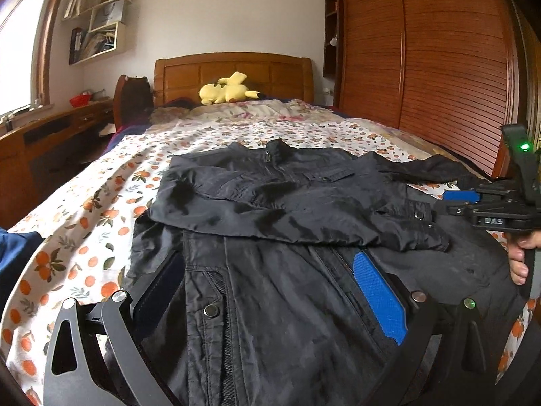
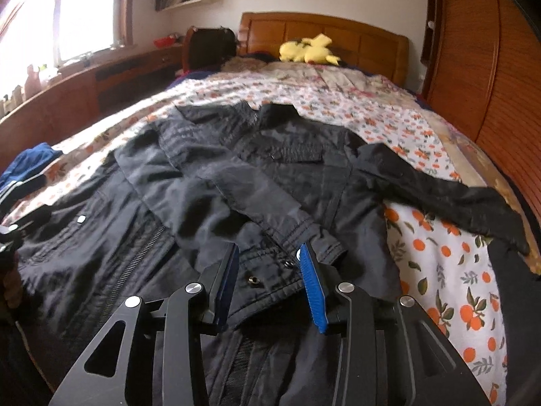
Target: Fold large clothes
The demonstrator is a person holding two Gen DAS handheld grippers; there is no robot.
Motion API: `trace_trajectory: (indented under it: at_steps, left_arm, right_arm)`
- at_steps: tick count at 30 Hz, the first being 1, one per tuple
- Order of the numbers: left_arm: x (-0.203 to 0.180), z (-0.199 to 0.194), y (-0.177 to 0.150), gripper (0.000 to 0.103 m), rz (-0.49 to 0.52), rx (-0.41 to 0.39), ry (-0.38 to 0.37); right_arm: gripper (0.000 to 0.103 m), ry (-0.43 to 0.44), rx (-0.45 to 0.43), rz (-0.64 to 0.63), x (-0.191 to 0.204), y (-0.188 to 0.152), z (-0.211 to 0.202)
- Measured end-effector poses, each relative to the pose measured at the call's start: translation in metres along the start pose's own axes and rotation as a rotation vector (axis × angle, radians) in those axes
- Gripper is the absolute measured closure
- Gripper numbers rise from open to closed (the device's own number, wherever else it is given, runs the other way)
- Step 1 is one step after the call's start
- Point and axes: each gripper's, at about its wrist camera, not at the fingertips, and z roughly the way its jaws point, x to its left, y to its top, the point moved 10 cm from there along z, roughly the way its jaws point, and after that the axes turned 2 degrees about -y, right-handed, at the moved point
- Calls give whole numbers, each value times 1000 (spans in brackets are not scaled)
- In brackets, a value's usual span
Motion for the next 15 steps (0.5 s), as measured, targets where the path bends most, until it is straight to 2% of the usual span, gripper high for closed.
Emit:
trace_trajectory:
  at_steps: [5, 7, 15]
  left_arm:
    - [-2, -2, -6, 2, 11, -17, -6]
    - [-2, -3, -6, 2, 10, -25, -10]
    - [-1, -5, -8, 2, 2, -37, -10]
  right_arm:
    - [58, -16, 71, 30, -9, -15, 25]
    - [51, -21, 97, 44, -12, -20, 32]
    - [51, -27, 135, 47, -10, -32, 39]
